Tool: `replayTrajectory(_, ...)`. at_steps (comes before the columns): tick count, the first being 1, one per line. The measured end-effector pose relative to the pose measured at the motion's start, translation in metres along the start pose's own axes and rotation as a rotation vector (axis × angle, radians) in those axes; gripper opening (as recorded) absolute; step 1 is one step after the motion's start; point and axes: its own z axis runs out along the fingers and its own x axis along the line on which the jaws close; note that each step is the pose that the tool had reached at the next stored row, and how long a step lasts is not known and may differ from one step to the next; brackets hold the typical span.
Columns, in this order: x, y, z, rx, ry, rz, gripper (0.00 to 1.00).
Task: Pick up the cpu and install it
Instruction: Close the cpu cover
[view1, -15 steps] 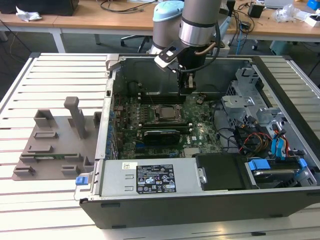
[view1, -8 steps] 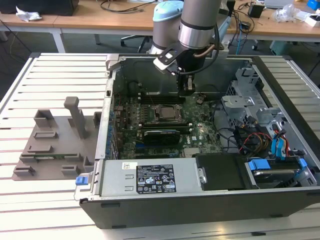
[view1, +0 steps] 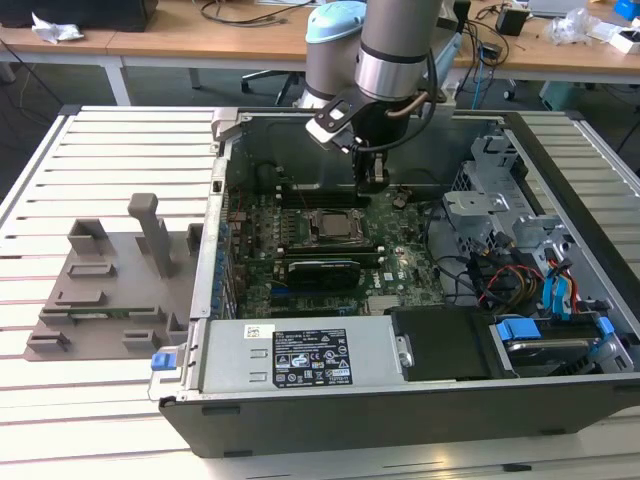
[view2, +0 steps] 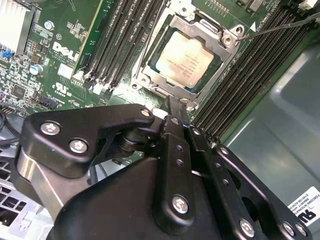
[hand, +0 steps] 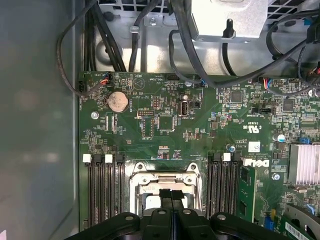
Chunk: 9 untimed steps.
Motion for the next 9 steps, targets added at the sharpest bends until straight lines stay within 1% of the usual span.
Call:
replayTrajectory(6, 0.0002, -0.0006, 0.0026, 0.0, 0.0, 0.0, 0.11)
replayTrajectory(9, 0.0004, -0.0017, 0.0075, 0.0, 0.0001, 0.0, 0.11)
